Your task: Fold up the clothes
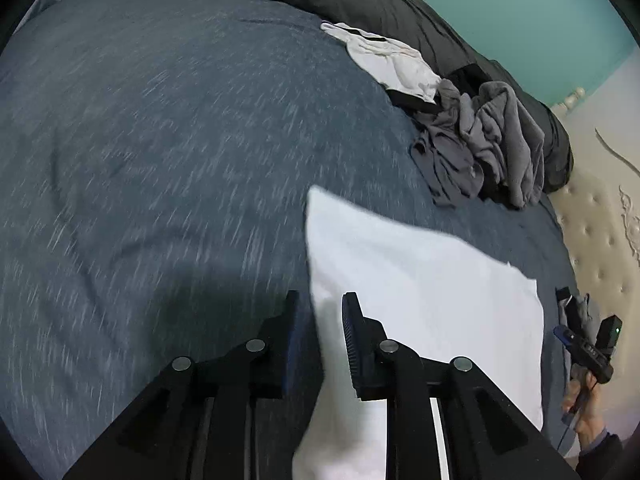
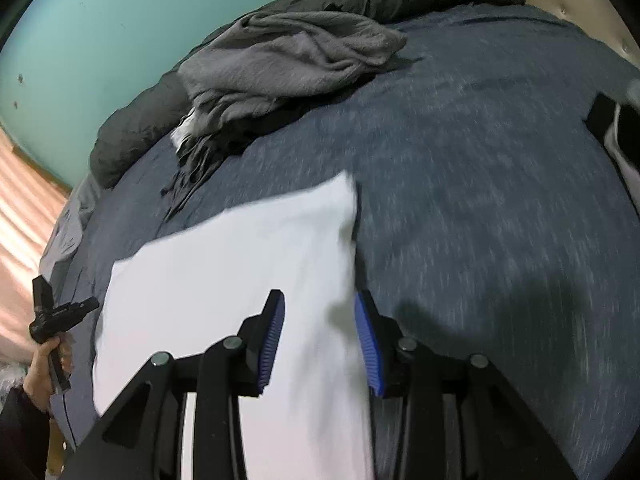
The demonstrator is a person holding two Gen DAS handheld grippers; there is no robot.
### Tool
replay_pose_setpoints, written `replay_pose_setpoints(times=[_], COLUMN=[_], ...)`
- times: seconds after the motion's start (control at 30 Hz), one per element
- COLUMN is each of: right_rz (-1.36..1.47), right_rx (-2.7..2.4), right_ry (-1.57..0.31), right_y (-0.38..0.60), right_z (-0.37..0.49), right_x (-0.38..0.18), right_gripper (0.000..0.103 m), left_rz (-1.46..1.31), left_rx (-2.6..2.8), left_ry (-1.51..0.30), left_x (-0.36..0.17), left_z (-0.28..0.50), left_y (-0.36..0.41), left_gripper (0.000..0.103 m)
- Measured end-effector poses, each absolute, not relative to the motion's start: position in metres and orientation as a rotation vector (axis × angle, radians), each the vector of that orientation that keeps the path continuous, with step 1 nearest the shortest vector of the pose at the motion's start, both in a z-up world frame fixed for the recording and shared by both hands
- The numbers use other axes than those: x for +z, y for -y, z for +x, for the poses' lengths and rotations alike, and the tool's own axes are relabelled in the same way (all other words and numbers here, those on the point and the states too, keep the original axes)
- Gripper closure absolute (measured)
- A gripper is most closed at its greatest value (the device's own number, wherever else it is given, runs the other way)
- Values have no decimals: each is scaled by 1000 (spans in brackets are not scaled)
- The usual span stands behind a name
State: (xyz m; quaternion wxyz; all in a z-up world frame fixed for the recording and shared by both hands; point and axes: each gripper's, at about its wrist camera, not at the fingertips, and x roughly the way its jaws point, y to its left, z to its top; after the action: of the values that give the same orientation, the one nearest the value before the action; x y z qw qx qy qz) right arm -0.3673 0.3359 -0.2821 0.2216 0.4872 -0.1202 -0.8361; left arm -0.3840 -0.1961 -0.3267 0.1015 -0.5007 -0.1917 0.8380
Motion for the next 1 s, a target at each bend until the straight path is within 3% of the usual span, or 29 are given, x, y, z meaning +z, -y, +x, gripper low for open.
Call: replay_pose_setpoints(times=[0.43, 0.5, 0.57, 0.63, 0.7, 1.0], right_rz=[1361, 1363, 1337, 1310, 1283, 1138], right_rx=[-2368, -2376, -2393, -2410, -2427, -2536], right_ry=[192, 170, 158, 146, 134, 112], right_y=[-304, -299, -298, -298, -297, -301], right_z=[-452, -465, -465, -465, -465, -463], right_x=[-300, -303, -302, -301, -301, -275], right_gripper=[66, 67, 74, 93, 99, 100], left_rz=[-1459, -1451, -1433, -1417, -1403, -1352], left_rx=[2487, 2487, 2489, 2494, 2500, 2555], left_ry=[457, 440, 427, 414, 402, 363], left_x=[-349, -351, -350, -348, -344, -315], left_z=[-435, -436, -436, -435, -435, -442], left_y=[186, 186, 185, 184, 183, 181], left_gripper=[82, 88, 96, 98, 98, 98])
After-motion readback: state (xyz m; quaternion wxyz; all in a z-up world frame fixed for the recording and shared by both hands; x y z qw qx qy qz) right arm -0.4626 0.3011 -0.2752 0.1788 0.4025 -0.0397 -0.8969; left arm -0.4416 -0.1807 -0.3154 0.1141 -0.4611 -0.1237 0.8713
